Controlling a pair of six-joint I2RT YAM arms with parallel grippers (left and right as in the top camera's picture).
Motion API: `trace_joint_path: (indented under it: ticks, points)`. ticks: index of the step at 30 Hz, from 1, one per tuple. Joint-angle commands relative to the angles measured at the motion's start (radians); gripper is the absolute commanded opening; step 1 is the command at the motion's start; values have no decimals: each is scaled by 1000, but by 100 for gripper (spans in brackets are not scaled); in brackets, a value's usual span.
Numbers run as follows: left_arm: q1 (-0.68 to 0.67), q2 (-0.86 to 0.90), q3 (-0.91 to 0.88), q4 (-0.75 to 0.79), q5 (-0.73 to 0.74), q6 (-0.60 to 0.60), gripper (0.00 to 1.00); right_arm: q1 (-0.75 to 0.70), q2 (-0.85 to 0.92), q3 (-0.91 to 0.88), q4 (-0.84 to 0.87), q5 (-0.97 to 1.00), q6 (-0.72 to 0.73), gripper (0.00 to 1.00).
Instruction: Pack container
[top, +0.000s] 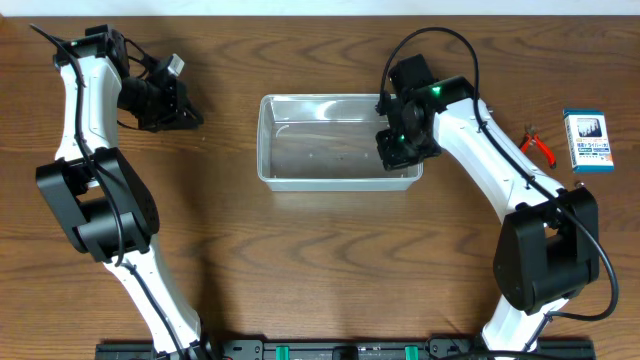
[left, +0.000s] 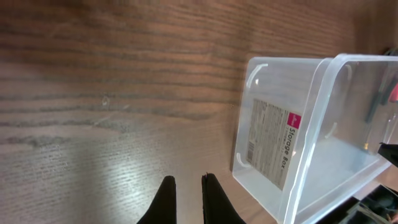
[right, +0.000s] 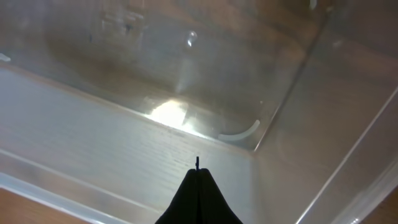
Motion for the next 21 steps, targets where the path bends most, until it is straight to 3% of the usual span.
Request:
trace_joint_path:
  ticks: [1,12,21]
  points:
    - [4,-30,21,9,-12,2,6,2,-18,44,2,2,14,1]
    - [21,-30,21,47,-173,-6,6,-33,-18,357,-50,126,14,1]
    - [88,-30,21,46,-173,-36,7,-129,-39,663,-288,299,15,2]
